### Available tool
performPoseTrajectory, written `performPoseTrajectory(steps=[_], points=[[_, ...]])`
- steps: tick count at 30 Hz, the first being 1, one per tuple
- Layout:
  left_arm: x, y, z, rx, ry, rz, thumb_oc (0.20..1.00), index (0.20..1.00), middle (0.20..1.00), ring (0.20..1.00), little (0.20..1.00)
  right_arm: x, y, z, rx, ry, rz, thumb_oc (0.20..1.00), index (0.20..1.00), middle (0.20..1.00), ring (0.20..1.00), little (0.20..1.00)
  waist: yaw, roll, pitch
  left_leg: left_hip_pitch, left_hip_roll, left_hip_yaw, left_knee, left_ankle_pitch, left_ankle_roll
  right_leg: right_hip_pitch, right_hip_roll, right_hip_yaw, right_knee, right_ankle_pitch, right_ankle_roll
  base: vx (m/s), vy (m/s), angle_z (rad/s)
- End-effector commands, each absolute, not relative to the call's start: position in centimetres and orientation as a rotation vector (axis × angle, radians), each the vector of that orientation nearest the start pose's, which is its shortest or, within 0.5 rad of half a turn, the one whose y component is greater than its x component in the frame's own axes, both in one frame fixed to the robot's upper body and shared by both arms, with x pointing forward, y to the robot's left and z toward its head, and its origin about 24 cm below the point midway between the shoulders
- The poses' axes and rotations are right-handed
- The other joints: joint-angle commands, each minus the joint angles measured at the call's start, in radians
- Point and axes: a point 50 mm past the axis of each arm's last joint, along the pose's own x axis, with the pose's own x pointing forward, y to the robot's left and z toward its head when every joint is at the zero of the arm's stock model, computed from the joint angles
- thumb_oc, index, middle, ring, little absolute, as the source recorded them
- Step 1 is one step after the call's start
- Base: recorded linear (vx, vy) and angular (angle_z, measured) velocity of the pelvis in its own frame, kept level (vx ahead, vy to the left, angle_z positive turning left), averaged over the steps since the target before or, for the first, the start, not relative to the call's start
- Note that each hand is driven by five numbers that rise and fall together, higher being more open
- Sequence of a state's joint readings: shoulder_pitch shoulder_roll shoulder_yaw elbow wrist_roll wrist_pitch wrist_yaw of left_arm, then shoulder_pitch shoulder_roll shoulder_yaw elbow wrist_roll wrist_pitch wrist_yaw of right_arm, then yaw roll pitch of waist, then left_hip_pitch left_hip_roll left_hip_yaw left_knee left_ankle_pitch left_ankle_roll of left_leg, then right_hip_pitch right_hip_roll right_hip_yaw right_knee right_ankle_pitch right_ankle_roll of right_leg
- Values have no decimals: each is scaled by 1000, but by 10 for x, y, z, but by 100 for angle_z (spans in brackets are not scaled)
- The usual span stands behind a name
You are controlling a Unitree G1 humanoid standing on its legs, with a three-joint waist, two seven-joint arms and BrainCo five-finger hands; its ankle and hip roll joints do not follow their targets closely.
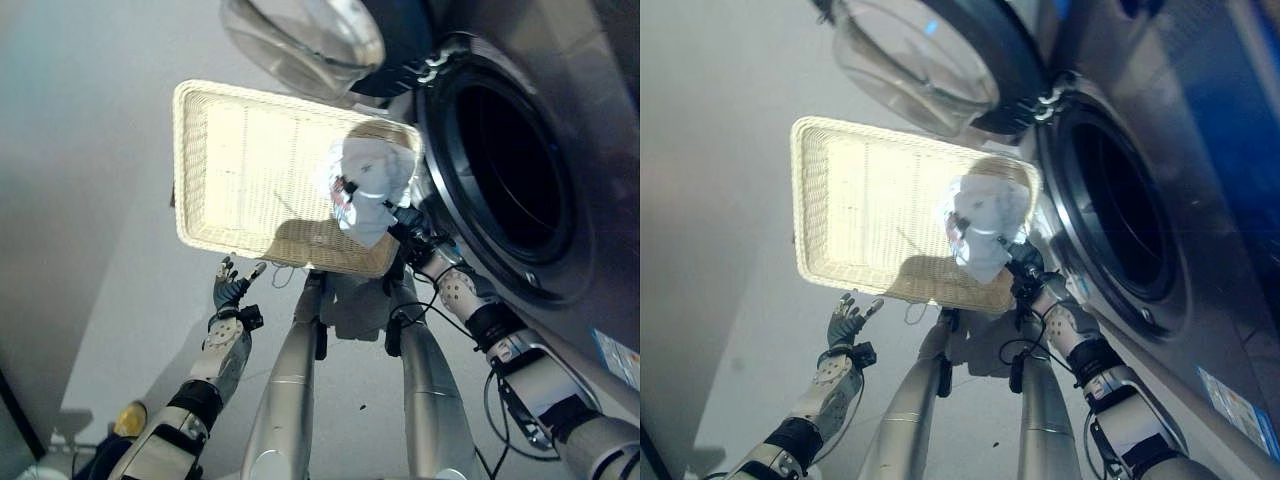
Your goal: Put the clothes into the washing machine.
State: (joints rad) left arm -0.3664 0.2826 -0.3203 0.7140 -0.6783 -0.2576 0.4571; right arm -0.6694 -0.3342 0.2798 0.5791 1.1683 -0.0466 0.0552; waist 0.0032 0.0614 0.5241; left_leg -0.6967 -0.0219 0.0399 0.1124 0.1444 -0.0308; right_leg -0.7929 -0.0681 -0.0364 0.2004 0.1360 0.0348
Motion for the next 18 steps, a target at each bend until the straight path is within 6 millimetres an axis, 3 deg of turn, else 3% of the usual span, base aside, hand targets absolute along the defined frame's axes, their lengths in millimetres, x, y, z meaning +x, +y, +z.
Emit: performPoseTrajectory(steps=[1, 5, 14, 18], points=[[289, 200, -15, -152, 212, 472, 1000, 1000, 1000, 1000, 1000, 365, -151, 150, 898, -214, 300, 200, 200, 200, 200, 200, -14, 23, -4, 10, -42, 18, 22, -62, -4, -3, -3, -34, -11, 9, 78, 8, 79, -23], [289, 199, -16, -163, 215, 491, 1000, 1000, 1000, 1000, 1000, 360, -169, 142, 1063, -252, 177, 200, 200, 200, 200, 200, -51, 28, -4, 21, -41, 64, 41, -84, -1, -2, -3, -13, -17, 14, 78, 17, 57, -32], [296, 194, -13, -168, 225, 481, 1000, 1000, 1000, 1000, 1000, 368, -192, 134, 1136, -200, -57, 200, 200, 200, 200, 200, -64, 44, -4, 17, -45, 86, 82, -110, -3, 1, -6, -2, -2, -6, 65, 32, -9, -14], [301, 188, -12, -157, 242, 449, 1000, 1000, 1000, 1000, 1000, 383, -217, 158, 1153, -188, -224, 200, 200, 200, 200, 200, -42, 65, -4, -6, -47, 69, 127, -124, -10, -5, -18, -23, 35, -41, 46, 78, -69, -9]])
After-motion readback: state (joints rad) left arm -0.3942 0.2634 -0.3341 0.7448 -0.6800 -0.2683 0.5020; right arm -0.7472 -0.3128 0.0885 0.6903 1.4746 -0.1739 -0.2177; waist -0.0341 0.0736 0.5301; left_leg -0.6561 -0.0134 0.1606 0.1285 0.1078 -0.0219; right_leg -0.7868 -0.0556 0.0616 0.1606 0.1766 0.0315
